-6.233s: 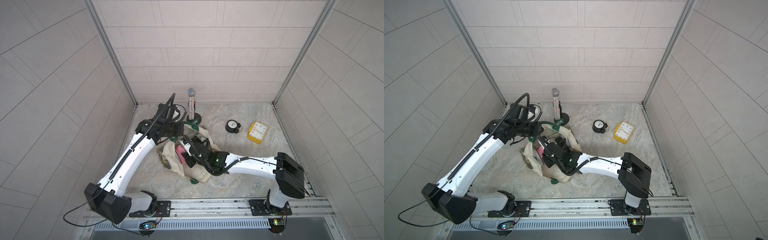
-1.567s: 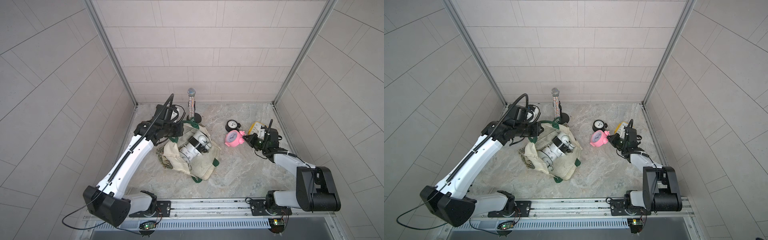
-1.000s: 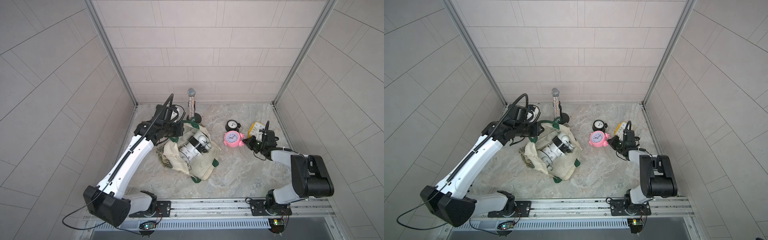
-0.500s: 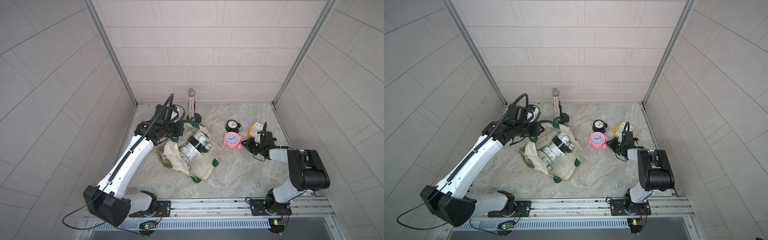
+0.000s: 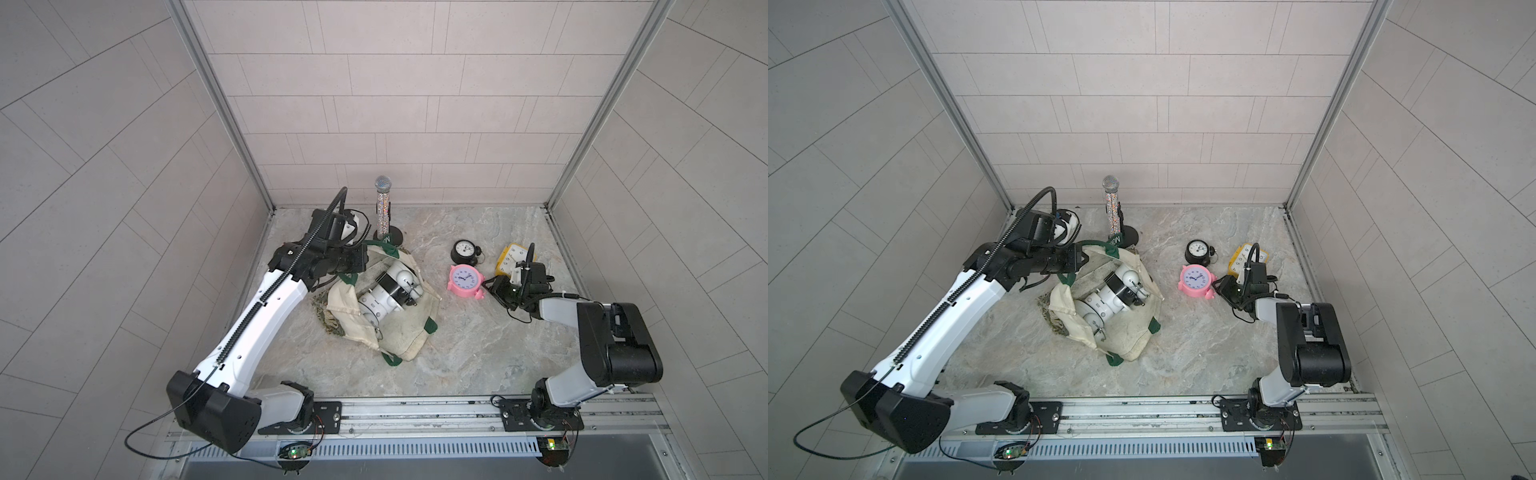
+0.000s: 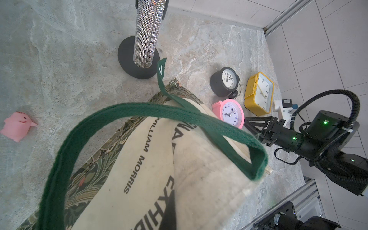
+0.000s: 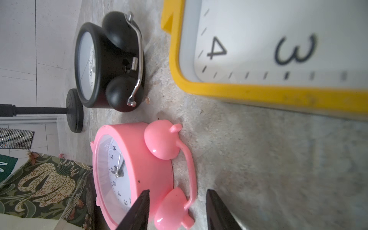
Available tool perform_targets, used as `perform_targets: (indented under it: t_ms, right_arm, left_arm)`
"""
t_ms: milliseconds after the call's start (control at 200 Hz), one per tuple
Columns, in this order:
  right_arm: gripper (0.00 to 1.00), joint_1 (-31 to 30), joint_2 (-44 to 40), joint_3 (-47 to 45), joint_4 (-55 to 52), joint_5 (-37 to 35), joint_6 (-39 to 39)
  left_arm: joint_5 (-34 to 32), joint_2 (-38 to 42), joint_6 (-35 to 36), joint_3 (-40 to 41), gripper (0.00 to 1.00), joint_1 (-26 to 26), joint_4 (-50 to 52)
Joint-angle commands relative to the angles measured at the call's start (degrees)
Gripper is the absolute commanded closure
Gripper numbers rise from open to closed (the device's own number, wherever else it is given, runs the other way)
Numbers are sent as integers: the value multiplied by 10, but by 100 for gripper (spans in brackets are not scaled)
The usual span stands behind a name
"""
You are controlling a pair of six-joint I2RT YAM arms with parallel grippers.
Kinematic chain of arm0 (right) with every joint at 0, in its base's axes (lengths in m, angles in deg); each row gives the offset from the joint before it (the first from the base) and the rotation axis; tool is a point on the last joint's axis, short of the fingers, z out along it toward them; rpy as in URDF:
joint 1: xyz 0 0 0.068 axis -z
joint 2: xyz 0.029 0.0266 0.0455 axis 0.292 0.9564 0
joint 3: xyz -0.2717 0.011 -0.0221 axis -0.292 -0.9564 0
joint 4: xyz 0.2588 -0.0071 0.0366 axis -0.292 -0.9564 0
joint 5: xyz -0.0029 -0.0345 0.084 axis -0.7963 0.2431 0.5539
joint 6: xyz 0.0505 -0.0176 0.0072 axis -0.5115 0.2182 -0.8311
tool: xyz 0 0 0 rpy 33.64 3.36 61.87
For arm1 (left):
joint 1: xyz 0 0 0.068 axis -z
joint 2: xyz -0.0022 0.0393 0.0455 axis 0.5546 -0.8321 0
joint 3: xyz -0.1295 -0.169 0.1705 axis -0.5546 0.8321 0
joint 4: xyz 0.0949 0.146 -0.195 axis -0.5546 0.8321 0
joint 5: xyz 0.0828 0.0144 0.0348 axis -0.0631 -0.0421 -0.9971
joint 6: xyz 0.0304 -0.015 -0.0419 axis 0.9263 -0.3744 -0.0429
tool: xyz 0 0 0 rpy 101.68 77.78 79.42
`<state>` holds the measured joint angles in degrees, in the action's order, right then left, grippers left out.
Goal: Take the alarm clock out of the canvas bag
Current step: Place the alarm at the center of the board.
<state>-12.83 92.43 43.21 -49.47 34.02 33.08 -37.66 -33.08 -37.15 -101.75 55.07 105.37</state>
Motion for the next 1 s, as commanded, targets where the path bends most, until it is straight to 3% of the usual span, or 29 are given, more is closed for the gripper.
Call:
perform_targets:
  t_ms: [0, 170, 265, 545, 771, 996]
  right_arm:
    - [50, -2, -33, 16, -31, -14, 14]
    - [47, -1, -88, 22, -52, 15, 0]
    - [41, -6, -138, 52, -60, 23, -6]
    - [44, -26, -224, 130, -132, 59, 4]
    - [47, -101, -267, 168, -114, 68, 6]
    - [47, -212, -318, 175, -83, -2, 69]
  left_arm:
    - [23, 5, -3, -11, 100, -1, -58]
    - [22, 5, -2, -11, 100, -1, -58]
    - [22, 2, -3, -11, 100, -1, -59]
    - [35, -8, -9, -9, 100, -1, -72]
    - [35, -6, -11, -9, 100, -1, -72]
    - [31, -2, -9, -7, 100, -1, -67]
